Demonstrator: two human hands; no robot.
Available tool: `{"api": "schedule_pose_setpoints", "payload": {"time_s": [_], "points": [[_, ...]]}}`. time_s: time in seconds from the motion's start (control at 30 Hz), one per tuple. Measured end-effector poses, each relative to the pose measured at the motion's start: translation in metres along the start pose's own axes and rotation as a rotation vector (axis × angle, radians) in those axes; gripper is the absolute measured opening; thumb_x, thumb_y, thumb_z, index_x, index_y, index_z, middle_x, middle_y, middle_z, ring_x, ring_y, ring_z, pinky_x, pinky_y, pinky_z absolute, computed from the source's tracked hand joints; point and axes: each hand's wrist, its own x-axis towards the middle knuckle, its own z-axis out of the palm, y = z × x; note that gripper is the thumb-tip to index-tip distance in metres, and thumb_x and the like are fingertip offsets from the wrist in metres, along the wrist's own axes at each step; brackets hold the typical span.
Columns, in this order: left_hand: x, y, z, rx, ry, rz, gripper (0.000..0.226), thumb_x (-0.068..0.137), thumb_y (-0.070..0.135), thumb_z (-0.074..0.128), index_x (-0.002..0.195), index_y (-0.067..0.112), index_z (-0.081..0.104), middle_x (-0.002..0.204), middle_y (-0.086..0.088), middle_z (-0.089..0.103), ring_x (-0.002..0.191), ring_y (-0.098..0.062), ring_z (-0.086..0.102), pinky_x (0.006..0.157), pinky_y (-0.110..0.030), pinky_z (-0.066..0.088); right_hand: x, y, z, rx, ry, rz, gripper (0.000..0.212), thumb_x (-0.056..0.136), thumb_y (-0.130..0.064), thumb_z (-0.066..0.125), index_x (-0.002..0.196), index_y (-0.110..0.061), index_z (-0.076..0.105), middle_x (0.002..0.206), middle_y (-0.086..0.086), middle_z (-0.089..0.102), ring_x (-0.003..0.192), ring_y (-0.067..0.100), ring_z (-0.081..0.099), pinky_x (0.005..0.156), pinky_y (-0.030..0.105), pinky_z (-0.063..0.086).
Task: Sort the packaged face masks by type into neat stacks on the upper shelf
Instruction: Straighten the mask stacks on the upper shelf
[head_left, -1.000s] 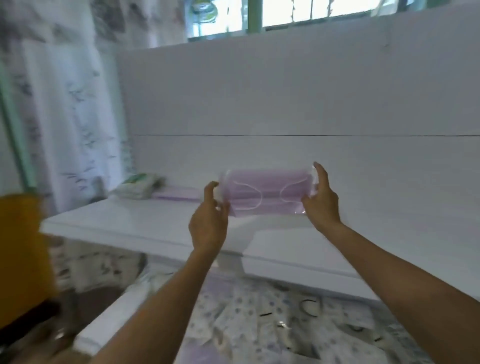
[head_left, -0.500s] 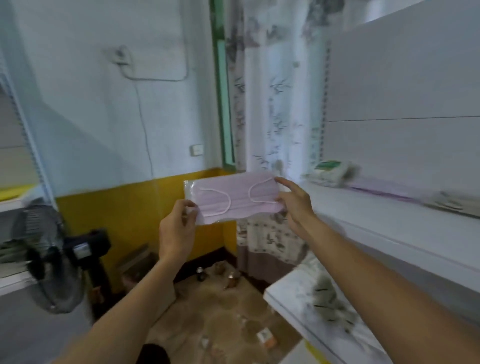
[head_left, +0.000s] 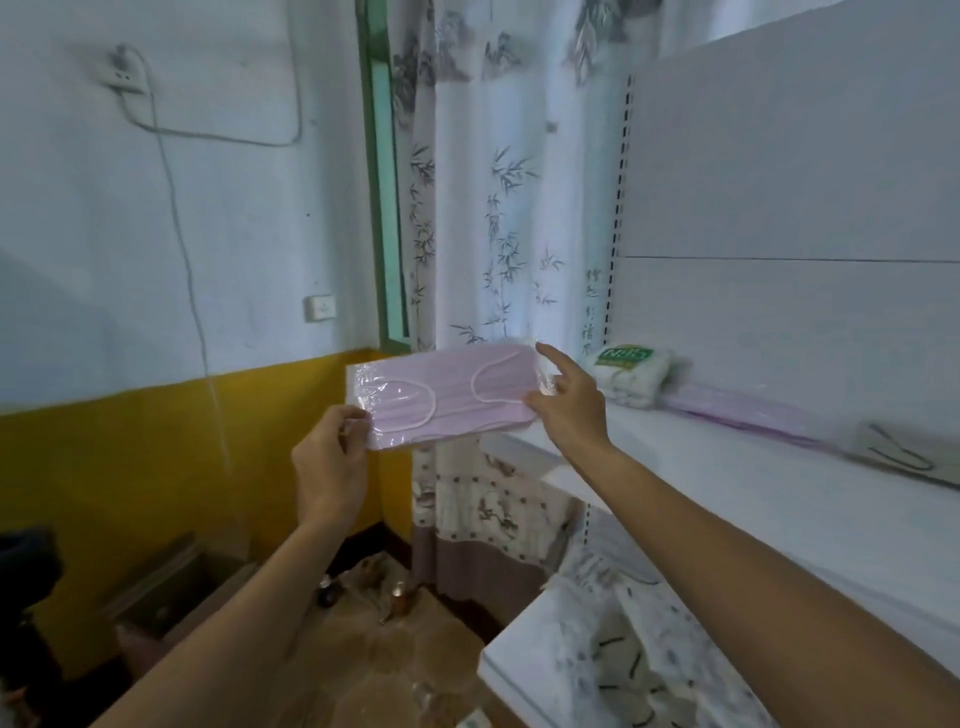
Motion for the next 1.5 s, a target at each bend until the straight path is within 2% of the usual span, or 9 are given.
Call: {"api": "schedule_pose_setpoints", "payload": {"time_s": [0.07,0.27,0.4,0.63,0.9,1.03,1.17,1.27,1.5], "points": [[0.012,0.012,0.033,-0.043,-0.049,0.007,0.016,0.093,0.016,0.054,0.106,0.01,0.062,0.098,-0.004,0.064,0.087,-0.016,0.056,0.065,-0.022,0.041,0.022,0.009,-0.019,-0.021,0.06,0.003,0.053,0.082,0.006,0.053,0.126,-0.024,0.057,0.129,0.005,0.057,0.083,0.007,0.051,0.052,0.005,0.039],[0.027,0.045,0.135,-0.013,-0.326,0.177,0.042,0.083,0.036,0.067,0.118,0.015,0.055,0.106,0.007,0.053,0.099,-0.014,0.052,0.082,-0.025,0.041,0.054,0.047,-0.104,-0.182,0.195,0.116,0.039,0.085,-0.004,0.057,0.123,-0.011,0.062,0.129,0.004,0.059,0.115,0.011,0.053,0.081,0.01,0.034],[0.02,0.07,0.214,-0.042,-0.486,0.325,0.046,0.078,0.035,0.073,0.115,0.015,0.057,0.11,-0.002,0.06,0.104,-0.021,0.054,0.085,-0.028,0.04,0.056,0.069,-0.164,-0.262,0.408,0.159,0.043,0.086,0.001,0.052,0.126,-0.012,0.059,0.134,0.003,0.055,0.125,0.017,0.048,0.096,0.017,0.035],[0.002,0.114,0.317,-0.073,-0.696,0.488,0.048,0.078,0.035,0.071,0.119,0.017,0.054,0.116,-0.007,0.06,0.109,-0.025,0.051,0.091,-0.032,0.04,0.057,0.092,-0.235,-0.431,0.668,0.235,0.042,0.088,0.003,0.047,0.126,-0.011,0.059,0.132,0.007,0.057,0.123,0.02,0.051,0.099,0.019,0.035],[0.023,0.13,0.37,0.202,-0.757,0.758,0.043,0.086,0.047,0.059,0.12,0.02,0.055,0.124,-0.007,0.055,0.116,-0.026,0.044,0.092,-0.032,0.036,0.085,0.112,-0.261,-0.535,0.675,0.402,0.045,0.088,0.005,0.041,0.13,-0.006,0.055,0.136,0.012,0.053,0.126,0.024,0.048,0.093,0.013,0.03],[0.031,0.132,0.385,0.3,-0.751,0.83,0.048,0.084,0.05,0.055,0.121,0.019,0.055,0.125,-0.008,0.055,0.117,-0.027,0.043,0.098,-0.032,0.033,0.095,0.13,-0.256,-0.765,0.632,0.437,0.041,0.09,-0.006,0.044,0.128,-0.011,0.056,0.133,0.012,0.055,0.124,0.029,0.049,0.104,0.028,0.033],[0.028,0.129,0.39,0.425,-0.781,0.848,0.062,0.081,0.06,0.052,0.123,0.015,0.053,0.13,-0.009,0.049,0.12,-0.028,0.041,0.1,-0.034,0.033,0.099,0.146,-0.247,-1.188,0.478,0.56,0.035,0.093,-0.024,0.042,0.124,-0.02,0.058,0.125,0.008,0.059,0.12,0.031,0.045,0.097,0.041,0.033],[0.028,0.127,0.39,0.483,-0.76,0.842,0.053,0.085,0.053,0.049,0.119,0.013,0.054,0.128,-0.012,0.048,0.116,-0.028,0.04,0.095,-0.033,0.033,0.102,0.155,-0.24,-1.427,0.328,0.532,0.037,0.096,-0.028,0.034,0.123,-0.019,0.057,0.122,0.01,0.056,0.117,0.031,0.04,0.093,0.043,0.034],[0.025,0.13,0.388,0.344,-0.702,0.907,0.045,0.086,0.034,0.05,0.122,0.008,0.05,0.127,-0.013,0.041,0.114,-0.028,0.039,0.093,-0.032,0.033,0.103,0.165,-0.238,-1.6,0.267,0.493,0.034,0.098,-0.021,0.033,0.125,-0.017,0.053,0.136,0.015,0.038,0.129,0.035,0.027,0.104,0.055,0.023]]}}
